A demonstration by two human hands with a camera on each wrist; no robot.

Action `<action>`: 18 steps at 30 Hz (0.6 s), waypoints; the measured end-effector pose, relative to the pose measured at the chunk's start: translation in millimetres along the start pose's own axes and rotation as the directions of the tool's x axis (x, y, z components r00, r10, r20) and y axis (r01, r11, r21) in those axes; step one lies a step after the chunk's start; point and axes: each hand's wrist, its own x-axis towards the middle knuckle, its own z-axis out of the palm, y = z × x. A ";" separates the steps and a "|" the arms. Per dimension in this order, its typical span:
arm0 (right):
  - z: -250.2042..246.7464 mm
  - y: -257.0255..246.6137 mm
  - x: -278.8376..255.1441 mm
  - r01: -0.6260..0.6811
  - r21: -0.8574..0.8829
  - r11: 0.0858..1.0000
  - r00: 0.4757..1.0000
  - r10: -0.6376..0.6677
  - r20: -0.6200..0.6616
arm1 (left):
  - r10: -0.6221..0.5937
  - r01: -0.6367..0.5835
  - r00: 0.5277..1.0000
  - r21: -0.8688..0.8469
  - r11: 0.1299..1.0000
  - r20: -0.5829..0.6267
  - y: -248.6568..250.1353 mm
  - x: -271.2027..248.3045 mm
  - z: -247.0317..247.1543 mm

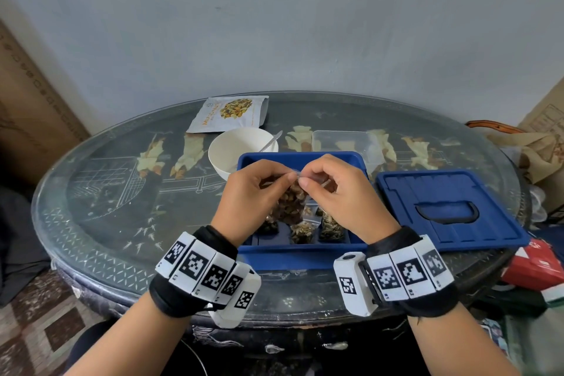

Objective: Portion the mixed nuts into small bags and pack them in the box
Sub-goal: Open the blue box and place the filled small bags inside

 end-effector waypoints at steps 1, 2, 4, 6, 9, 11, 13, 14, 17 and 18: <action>-1.2 -0.4 0.3 0.016 -0.015 1.000 1.000 -0.016 0.006 | 0.000 0.001 0.999 -0.004 1.000 0.032 0.4 0.4 -2.4; -2.3 -0.7 0.5 0.028 -0.026 0.999 1.000 -0.028 0.008 | -0.004 0.005 0.998 -0.014 1.000 0.061 0.6 0.5 -4.7; -4.8 -1.0 0.2 0.039 -0.032 0.999 0.999 -0.038 0.007 | -0.024 0.028 0.995 -0.040 0.999 0.093 1.6 -0.1 -8.4; -6.1 -1.4 -0.5 0.047 -0.028 0.999 0.999 -0.047 0.008 | 0.004 -0.004 0.997 0.003 1.000 0.082 1.8 -0.7 -11.1; -5.3 -1.7 -2.0 0.068 -0.041 0.997 0.998 -0.068 0.011 | 0.089 -0.094 0.994 0.092 0.991 0.058 1.7 -2.6 -12.4; -4.1 -1.2 -3.1 0.079 -0.047 0.996 0.997 -0.079 0.014 | 0.131 -0.135 0.990 0.096 0.986 0.049 1.4 -4.8 -11.5; -3.0 -0.1 -3.8 0.090 -0.054 0.994 0.996 -0.089 0.022 | 0.147 -0.150 0.988 0.089 0.985 0.038 1.0 -6.6 -8.8; -2.5 0.4 -4.1 0.097 -0.058 0.994 0.995 -0.096 0.025 | 0.146 -0.148 0.989 0.087 0.985 0.030 1.0 -7.1 -7.2; -1.5 0.5 -4.4 0.106 -0.052 0.993 0.994 -0.104 0.035 | 0.124 -0.125 0.992 0.081 0.989 0.017 0.6 -7.7 -4.6; -1.6 0.1 -4.4 0.101 -0.043 0.994 0.994 -0.099 0.039 | 0.113 -0.114 0.993 0.077 0.990 0.018 0.9 -7.6 -4.7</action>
